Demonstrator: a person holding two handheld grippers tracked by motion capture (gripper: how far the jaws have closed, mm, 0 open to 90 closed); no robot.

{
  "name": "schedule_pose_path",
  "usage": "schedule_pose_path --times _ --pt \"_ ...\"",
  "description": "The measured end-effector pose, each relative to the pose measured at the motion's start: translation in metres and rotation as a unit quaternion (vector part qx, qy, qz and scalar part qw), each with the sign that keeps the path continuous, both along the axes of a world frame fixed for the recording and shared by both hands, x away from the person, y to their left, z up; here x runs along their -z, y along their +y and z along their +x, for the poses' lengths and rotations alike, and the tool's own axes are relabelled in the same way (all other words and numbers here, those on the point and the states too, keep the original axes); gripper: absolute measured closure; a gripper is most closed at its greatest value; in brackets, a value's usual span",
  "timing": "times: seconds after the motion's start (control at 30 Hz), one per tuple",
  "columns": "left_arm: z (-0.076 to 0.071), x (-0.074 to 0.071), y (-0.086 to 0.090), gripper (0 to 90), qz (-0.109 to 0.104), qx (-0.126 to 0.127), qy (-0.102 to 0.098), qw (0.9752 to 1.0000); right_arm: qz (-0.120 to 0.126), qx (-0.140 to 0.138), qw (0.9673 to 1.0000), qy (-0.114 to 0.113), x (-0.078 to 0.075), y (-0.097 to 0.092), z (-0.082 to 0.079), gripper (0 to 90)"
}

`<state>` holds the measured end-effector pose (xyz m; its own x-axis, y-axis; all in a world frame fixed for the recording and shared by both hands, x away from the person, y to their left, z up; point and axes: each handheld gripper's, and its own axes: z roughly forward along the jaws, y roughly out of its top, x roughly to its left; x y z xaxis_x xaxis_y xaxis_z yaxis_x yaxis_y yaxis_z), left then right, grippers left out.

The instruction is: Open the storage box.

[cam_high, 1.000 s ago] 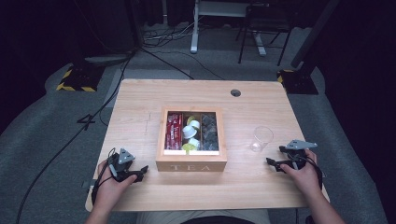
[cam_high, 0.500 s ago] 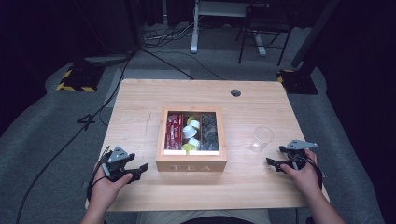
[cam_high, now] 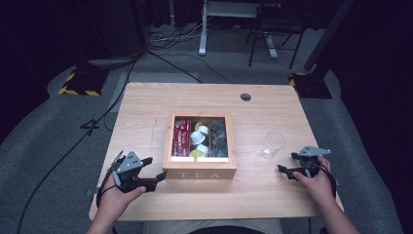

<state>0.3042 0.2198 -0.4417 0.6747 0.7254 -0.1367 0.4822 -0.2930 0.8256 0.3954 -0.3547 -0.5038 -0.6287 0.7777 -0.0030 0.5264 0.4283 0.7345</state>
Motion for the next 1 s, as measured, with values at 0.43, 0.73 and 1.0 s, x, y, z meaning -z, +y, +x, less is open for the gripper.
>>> schedule_pose_path --times 0.43,0.73,1.0 --pt "0.013 0.016 -0.022 44.1 0.041 -0.005 0.031 0.9987 0.0 0.0 1.0 0.0 0.0 0.0 0.0 14.4" --pt "0.012 0.013 -0.022 47.0 0.062 0.002 0.012 0.998 0.0 0.007 1.0 0.003 -0.001 0.001 -0.002 18.2" --pt "0.012 0.008 -0.022 52.2 0.071 0.009 0.006 0.9974 0.01 -0.008 0.9999 0.004 -0.016 0.006 -0.012 23.8"
